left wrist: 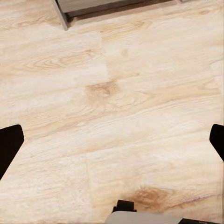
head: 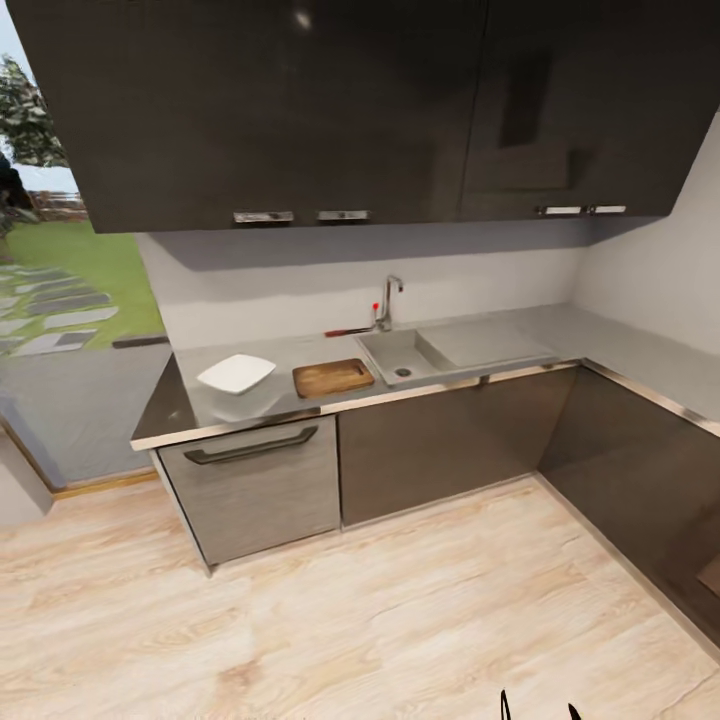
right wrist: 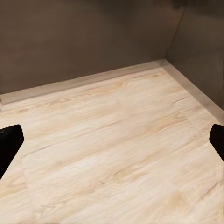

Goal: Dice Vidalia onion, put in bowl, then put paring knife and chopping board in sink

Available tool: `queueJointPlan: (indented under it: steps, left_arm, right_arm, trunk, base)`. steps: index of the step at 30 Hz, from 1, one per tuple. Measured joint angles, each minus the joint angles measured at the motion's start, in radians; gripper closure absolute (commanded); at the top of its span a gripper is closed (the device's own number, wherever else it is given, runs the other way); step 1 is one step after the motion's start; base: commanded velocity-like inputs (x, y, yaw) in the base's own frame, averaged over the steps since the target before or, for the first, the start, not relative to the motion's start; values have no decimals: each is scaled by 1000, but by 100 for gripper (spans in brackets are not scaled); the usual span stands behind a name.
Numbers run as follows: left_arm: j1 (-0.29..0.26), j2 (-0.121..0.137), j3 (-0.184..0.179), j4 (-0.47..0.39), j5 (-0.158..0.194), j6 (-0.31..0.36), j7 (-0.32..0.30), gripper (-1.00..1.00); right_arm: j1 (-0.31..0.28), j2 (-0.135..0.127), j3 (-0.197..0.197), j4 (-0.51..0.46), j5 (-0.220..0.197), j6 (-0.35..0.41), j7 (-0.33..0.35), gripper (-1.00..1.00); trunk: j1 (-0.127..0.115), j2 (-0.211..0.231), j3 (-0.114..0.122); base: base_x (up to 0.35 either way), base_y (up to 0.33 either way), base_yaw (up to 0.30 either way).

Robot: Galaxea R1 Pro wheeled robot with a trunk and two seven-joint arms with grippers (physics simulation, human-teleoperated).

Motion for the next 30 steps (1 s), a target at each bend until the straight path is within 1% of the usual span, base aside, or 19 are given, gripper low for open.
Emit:
queueJointPlan:
  steps: [9,17,30]
  left_arm:
    - [0,0,0,1,0,1,0,-100]
    - [0,0,0,0,0,0,0,-100]
    - [0,0,0,0,0,0,0,-100]
  right_arm:
    - [0,0,0,0,0,1,1,-100]
    - [0,0,0,30,0,0,1,-100]
    - [0,0,0,38,0,0,1,-100]
  trunk:
    - [0,0,0]
    - [0,0,0]
    - [0,0,0]
  base:
    - [0,-318,211]
    - [0,-318,25]
    - [25,-318,1]
